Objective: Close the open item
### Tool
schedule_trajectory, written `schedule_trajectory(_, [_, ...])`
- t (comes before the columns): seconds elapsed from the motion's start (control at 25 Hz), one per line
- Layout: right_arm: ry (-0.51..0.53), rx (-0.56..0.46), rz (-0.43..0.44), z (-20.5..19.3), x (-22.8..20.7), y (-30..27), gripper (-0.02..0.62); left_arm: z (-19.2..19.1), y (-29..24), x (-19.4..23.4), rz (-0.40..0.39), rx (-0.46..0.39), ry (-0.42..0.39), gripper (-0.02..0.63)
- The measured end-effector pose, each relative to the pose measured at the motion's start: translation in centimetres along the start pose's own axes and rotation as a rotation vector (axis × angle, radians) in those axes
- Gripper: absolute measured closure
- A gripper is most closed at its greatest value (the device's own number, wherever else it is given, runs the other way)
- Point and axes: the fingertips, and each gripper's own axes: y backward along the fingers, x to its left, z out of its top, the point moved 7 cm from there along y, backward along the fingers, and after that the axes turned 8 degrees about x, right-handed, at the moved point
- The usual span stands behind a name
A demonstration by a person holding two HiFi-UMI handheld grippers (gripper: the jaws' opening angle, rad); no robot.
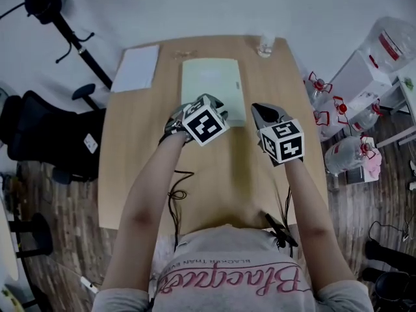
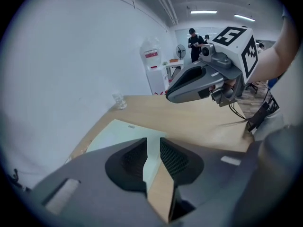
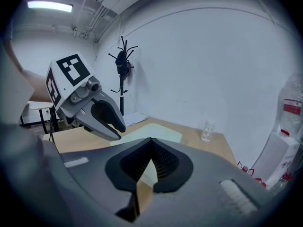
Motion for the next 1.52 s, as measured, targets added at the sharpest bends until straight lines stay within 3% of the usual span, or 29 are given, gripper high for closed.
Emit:
schedule_trajectory(0.4, [0.049,-0.091,-0.036,3.2,2.8,3.2,0.592,-2.3,6.7,0.9,0.178,-0.16,0.122,0.589])
schedule_trajectory(0.96, [0.041,-0.219,-0.134,5.7,4.4,6.4,0.594,-7.2,13.6,2.2,0.437,-0.497,0.413,0.589])
schedule_trajectory(1.24, [0.045,-0.279,-0.191,7.4,3.5,8.9,0.594,-8.5,17.7,3.0,0.567,-0.637,0.475,0.589])
schedule_trajectory(1.52, [0.036,-0.337,-0.241,8.1,3.0,11.7,0.594,-9.5,20.6,2.9,0.671,-0.684,0.52,0.589])
